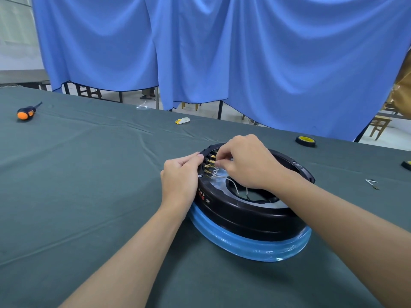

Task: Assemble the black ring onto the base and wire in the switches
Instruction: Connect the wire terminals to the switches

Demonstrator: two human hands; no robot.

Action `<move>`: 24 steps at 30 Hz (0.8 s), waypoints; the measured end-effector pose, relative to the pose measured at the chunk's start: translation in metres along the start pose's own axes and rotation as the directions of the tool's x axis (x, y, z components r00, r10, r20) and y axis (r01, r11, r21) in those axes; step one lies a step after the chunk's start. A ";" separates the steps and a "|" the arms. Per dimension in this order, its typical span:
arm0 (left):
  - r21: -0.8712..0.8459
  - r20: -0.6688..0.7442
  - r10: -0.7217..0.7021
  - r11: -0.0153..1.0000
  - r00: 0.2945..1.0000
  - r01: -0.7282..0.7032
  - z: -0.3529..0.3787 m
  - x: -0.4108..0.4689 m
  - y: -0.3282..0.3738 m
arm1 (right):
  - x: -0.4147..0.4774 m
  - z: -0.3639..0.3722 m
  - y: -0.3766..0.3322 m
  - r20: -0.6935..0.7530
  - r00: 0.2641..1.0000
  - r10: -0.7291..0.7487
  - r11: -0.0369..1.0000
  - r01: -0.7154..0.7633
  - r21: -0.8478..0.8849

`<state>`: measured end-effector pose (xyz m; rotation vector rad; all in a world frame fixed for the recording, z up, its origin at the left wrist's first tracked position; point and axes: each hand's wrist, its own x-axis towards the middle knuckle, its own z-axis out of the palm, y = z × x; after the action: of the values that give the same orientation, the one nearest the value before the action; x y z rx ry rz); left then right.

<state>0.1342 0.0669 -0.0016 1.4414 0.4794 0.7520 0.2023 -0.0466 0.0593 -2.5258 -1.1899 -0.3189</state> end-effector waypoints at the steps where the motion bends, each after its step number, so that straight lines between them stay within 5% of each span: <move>1: 0.000 -0.001 0.000 1.000 1.000 0.000 0.000 0.000 0.000 | 0.000 0.001 0.000 -0.004 1.000 0.000 1.000 0.000 0.004; 24: 0.005 -0.027 -0.009 1.000 1.000 0.009 0.000 0.000 -0.002 | 0.004 0.006 -0.009 -0.034 0.998 -0.051 0.997 0.049 -0.054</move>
<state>0.1342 0.0669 -0.0040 1.4347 0.5086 0.7640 0.1984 -0.0359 0.0569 -2.5273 -1.2488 -0.4114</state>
